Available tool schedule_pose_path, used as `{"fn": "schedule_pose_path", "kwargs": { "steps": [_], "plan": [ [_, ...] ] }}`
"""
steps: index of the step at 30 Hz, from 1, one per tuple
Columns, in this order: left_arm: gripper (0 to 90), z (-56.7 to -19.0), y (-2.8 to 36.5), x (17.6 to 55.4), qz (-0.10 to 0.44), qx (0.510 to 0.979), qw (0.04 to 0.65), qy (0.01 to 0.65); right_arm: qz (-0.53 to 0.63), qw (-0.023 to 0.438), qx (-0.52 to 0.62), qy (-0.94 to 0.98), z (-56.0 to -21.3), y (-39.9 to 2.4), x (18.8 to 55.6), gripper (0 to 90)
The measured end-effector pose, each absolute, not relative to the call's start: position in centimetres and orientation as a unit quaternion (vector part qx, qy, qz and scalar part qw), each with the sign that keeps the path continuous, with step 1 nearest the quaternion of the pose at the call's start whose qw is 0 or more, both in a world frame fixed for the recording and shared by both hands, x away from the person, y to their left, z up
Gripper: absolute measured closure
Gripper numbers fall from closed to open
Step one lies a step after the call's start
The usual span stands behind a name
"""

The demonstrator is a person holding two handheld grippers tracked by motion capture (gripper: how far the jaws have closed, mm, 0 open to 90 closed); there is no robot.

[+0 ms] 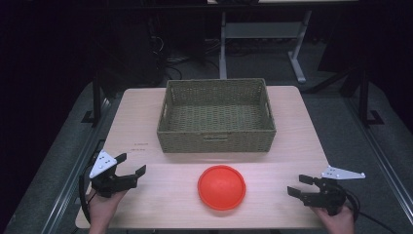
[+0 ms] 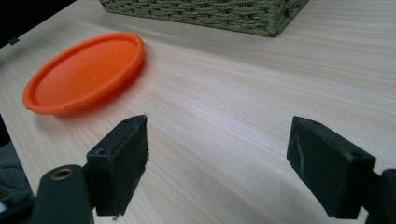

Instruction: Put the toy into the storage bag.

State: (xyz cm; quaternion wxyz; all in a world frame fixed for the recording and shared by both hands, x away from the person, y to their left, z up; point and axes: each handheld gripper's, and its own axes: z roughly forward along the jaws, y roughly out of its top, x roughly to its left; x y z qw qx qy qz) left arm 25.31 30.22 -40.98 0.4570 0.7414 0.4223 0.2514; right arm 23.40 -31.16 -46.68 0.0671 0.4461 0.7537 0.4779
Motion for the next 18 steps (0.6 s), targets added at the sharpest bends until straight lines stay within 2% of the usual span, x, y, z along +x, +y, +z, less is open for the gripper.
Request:
{"fn": "schedule_pose_path", "kwargs": {
  "steps": [18],
  "plan": [
    [15.0,-41.1,30.4,25.4,0.249,0.741,0.461,0.419,0.47,0.027,0.438,0.766,-46.2,-28.8,23.5,18.0]
  ]
}}
